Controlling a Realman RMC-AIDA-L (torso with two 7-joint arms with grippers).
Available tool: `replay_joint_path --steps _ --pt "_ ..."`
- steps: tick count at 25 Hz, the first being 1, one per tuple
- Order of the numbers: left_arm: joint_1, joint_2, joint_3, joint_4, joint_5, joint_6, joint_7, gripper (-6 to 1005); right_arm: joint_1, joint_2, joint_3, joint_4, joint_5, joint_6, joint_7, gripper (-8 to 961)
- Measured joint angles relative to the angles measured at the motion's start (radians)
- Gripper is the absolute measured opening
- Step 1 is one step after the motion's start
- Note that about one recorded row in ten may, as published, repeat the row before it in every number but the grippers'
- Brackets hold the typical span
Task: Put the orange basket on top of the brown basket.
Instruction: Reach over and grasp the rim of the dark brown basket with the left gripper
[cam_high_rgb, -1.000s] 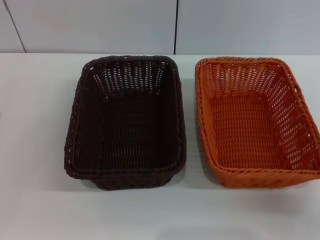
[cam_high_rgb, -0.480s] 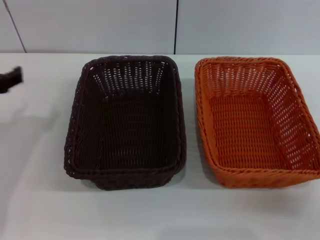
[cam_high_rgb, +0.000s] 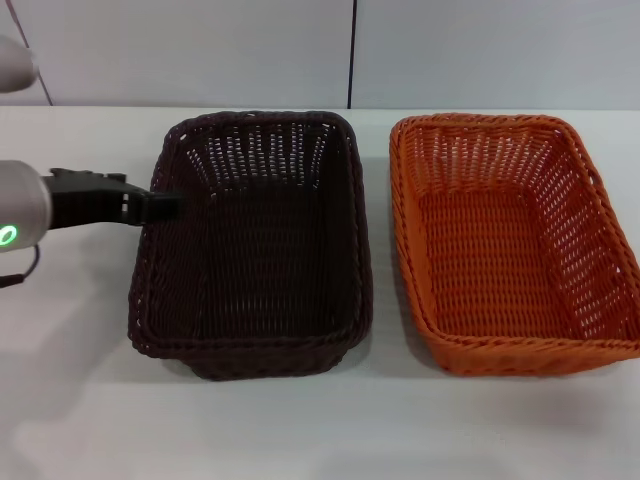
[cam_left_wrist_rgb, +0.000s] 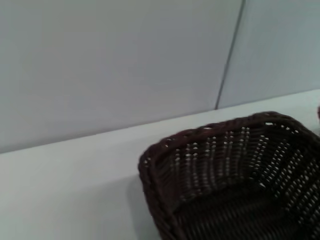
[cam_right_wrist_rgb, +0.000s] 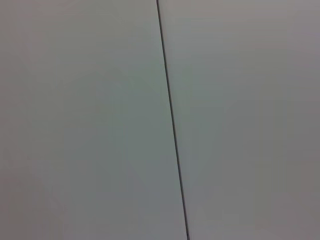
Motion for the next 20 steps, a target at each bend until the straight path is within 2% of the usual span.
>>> replay_joint_path --steps 7,10,13,15,20 --pt "-0.051 0.002 0.014 0.095 0.003 -0.005 -0.012 765 -0.003 0.002 0.0 0.004 0.0 0.002 0.0 741" --pt "-0.086 0.001 0.014 0.181 0.006 0.009 -0.007 761 -0.003 0.001 0.001 0.005 0.0 0.002 0.0 741" --pt "-0.095 0.001 0.014 0.2 0.006 0.013 -0.007 757 -0.002 0.001 0.002 0.005 0.0 0.002 0.0 741" --pt "-0.117 0.002 0.023 0.264 0.006 0.042 -0.006 755 0.0 -0.001 0.002 0.005 0.0 0.002 0.0 740" --pt "-0.128 0.002 0.044 0.291 0.005 0.065 -0.006 748 0.002 -0.001 0.0 0.004 0.0 0.002 0.0 740"
